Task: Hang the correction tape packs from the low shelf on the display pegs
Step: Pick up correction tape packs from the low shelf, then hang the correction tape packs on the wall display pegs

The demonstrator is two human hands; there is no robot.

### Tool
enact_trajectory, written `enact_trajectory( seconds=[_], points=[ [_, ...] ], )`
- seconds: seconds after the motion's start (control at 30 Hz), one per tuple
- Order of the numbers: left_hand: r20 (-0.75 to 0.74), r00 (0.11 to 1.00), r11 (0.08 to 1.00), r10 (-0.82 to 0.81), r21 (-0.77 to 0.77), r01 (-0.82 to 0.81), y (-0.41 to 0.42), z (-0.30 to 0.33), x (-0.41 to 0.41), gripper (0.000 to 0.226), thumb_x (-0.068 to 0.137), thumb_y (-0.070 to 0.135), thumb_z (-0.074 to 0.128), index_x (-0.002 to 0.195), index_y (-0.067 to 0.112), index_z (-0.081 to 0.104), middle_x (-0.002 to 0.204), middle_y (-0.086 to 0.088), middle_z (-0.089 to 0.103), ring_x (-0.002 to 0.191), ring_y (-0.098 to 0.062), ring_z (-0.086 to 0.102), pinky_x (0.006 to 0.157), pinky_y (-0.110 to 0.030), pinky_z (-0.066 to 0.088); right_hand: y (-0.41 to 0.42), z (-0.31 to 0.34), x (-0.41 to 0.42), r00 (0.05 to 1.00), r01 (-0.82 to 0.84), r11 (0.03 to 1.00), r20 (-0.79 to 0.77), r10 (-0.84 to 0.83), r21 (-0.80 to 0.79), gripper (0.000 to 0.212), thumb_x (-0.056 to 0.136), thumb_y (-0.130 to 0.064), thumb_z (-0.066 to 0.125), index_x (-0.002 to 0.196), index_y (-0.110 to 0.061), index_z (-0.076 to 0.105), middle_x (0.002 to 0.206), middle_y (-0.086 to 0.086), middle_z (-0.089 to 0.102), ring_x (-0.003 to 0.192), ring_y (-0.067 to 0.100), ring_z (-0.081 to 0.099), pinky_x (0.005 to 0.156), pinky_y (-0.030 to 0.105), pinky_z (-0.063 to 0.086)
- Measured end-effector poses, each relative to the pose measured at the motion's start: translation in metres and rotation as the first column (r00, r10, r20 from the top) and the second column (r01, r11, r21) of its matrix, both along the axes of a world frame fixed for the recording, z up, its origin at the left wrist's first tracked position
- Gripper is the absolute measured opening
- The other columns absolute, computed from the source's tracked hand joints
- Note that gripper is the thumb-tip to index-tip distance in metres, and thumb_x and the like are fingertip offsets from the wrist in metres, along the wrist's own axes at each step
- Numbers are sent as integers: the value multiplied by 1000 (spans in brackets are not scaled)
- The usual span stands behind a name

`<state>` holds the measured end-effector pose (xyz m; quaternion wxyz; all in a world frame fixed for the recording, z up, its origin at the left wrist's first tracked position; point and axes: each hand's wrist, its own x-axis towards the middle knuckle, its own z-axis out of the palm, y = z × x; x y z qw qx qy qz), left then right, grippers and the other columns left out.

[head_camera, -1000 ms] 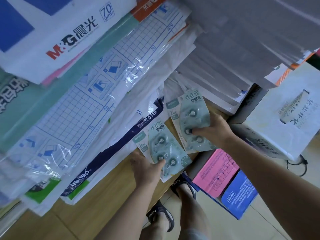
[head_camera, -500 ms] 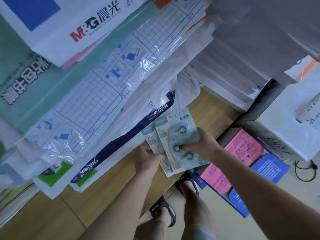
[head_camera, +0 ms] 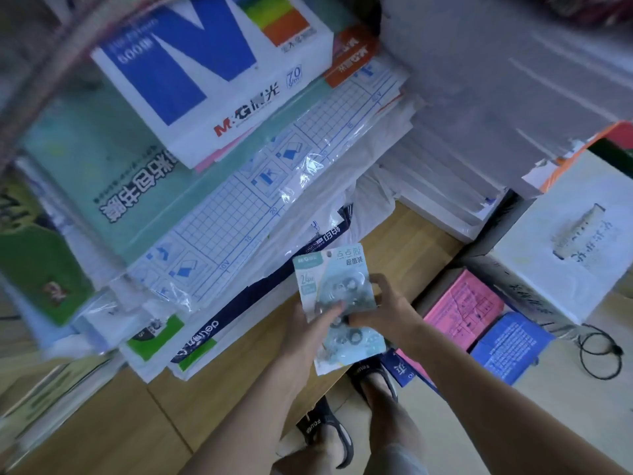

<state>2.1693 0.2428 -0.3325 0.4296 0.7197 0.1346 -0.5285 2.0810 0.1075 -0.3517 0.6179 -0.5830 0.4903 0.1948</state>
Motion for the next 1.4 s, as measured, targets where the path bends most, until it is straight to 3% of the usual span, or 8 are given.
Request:
enact_trajectory(
  seconds=[0.13, 0.4, 0.53, 0.7, 0.83, 0.97, 1.17, 1.4],
  points=[
    [108, 990, 991, -96, -80, 105, -1, 56, -1, 41, 92, 43, 78, 129, 35, 64, 124, 14, 76, 115, -7, 71, 98, -34, 56, -6, 52, -14, 994, 49, 998, 97, -52, 32, 76, 71, 1, 88, 133, -24, 53, 101, 0, 68, 94, 17, 68, 72, 28, 61],
    [290, 946, 941, -145, -254, 222, -34, 212, 21, 38, 95, 24, 77, 131, 31, 66, 118, 12, 79, 112, -10, 74, 100, -37, 59, -47, 200, -11, 927, 159, 983, 330, -179, 88, 93, 45, -21, 94, 125, -39, 51, 119, 16, 73, 101, 34, 75, 83, 52, 64],
    [398, 910, 896, -113, -355, 267, -56, 310, 43, 31, 91, 7, 79, 110, 30, 69, 100, 16, 82, 85, 3, 76, 66, -11, 56, -64, 301, -2, 853, 217, 976, 491, -175, -28, 97, 47, -16, 93, 131, -34, 50, 123, 23, 66, 104, 37, 70, 78, 46, 62],
    [508, 859, 825, -61, -459, 330, -69, 428, 63, 35, 90, 5, 79, 117, 26, 69, 109, 11, 82, 98, -5, 77, 81, -21, 60, -79, 423, 12, 740, 228, 952, 672, -33, -204, 83, 67, -1, 92, 123, -43, 48, 120, 12, 66, 90, 14, 74, 65, 35, 62],
    [611, 791, 747, 32, -541, 387, -76, 524, 77, 38, 88, -4, 77, 114, 24, 70, 104, 10, 83, 96, -7, 78, 81, -24, 62, -84, 516, 24, 598, 238, 947, 801, 32, -215, 92, 58, -12, 93, 136, -31, 50, 120, 12, 73, 105, 31, 75, 81, 52, 63],
    [693, 703, 674, 159, -597, 435, -80, 615, 88, 45, 81, -3, 83, 112, 28, 74, 107, 7, 83, 100, -13, 79, 92, -39, 62, -92, 607, 43, 447, 235, 941, 887, 119, -245, 90, 59, -7, 89, 137, -31, 51, 124, 5, 73, 110, 25, 73, 81, 45, 62],
    [721, 602, 593, 344, -664, 456, -86, 731, 102, 56, 77, -9, 84, 120, 22, 65, 112, 1, 82, 103, -18, 78, 90, -38, 63, -108, 720, 65, 330, 180, 919, 901, 280, -352, 76, 88, 2, 75, 140, -47, 50, 122, 1, 73, 112, 25, 73, 93, 54, 60],
    [767, 486, 583, 419, -638, 503, -102, 826, 123, 60, 78, -10, 84, 127, 17, 63, 114, 1, 81, 104, -18, 78, 88, -39, 62, -122, 812, 91, 193, 166, 913, 920, 342, -374, 72, 89, 5, 70, 140, -44, 53, 124, 6, 75, 112, 26, 74, 88, 45, 61]
  ],
)
